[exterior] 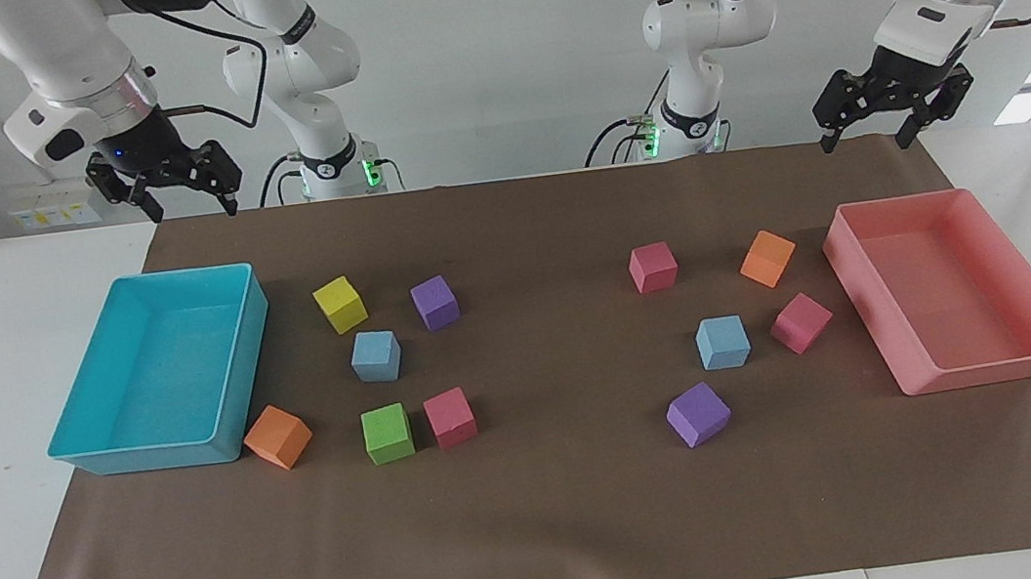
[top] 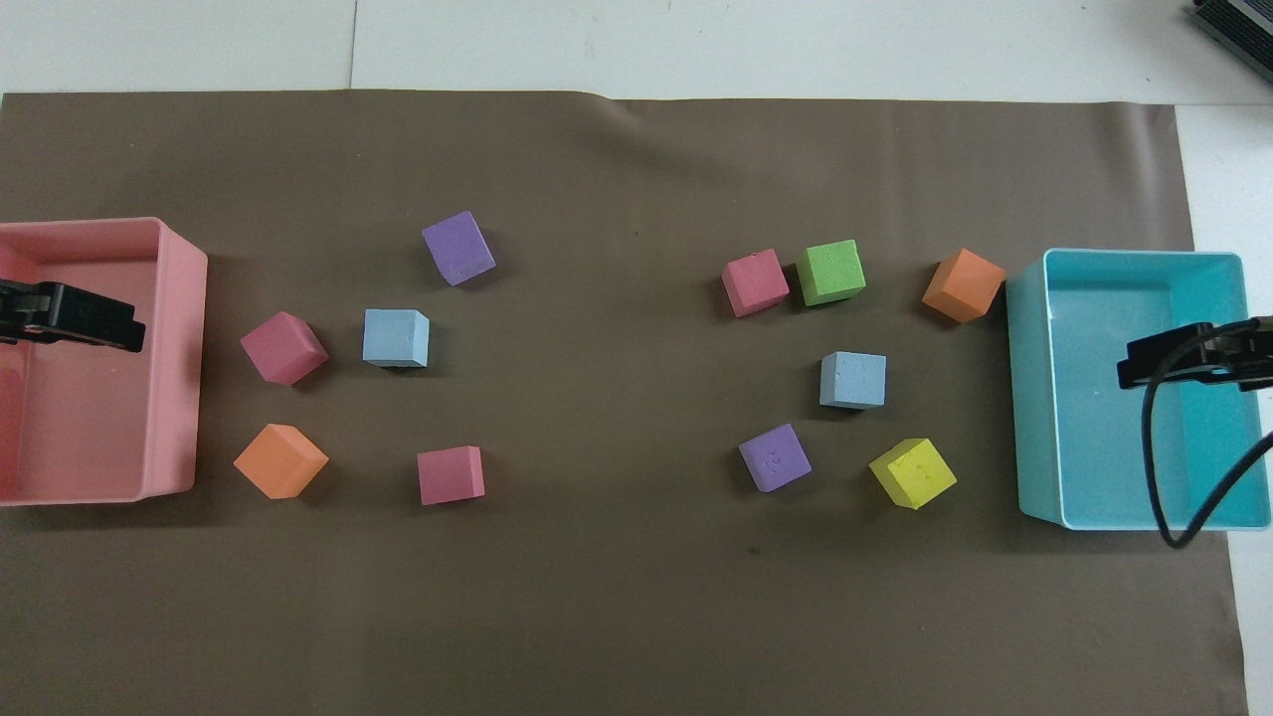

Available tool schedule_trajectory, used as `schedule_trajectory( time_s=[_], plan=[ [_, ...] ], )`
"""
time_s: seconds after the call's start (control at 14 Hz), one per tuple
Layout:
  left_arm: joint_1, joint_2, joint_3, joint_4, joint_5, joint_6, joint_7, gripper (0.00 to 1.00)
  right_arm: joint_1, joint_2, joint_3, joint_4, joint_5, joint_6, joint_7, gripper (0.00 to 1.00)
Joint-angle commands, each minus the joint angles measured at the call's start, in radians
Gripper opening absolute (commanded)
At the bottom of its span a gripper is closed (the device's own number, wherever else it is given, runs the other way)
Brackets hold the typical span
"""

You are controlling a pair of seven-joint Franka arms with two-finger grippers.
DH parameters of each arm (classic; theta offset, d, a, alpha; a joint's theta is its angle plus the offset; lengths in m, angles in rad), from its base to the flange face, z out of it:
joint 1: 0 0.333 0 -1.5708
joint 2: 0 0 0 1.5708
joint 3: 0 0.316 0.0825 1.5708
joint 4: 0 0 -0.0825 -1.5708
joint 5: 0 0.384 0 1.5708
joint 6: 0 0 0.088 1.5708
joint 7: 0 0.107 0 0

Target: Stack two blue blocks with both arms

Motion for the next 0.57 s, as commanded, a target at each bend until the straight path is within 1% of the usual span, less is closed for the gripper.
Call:
schedule_trajectory(
  time_s=[0.0, 0.5],
  plan=[
    [0.015, -0.011, -0.008, -0.006, -0.004, -0.013, -0.004, 1.00, -0.027, 0.003, 0.003, 0.013, 0.007, -0.021, 0.018, 1.00],
    [0.013, -0.011, -0.008, -0.006, -0.004, -0.013, -0.004, 1.00, -0.027, 0.001, 0.007, 0.012, 0.008, -0.021, 0.018, 1.00]
  ],
)
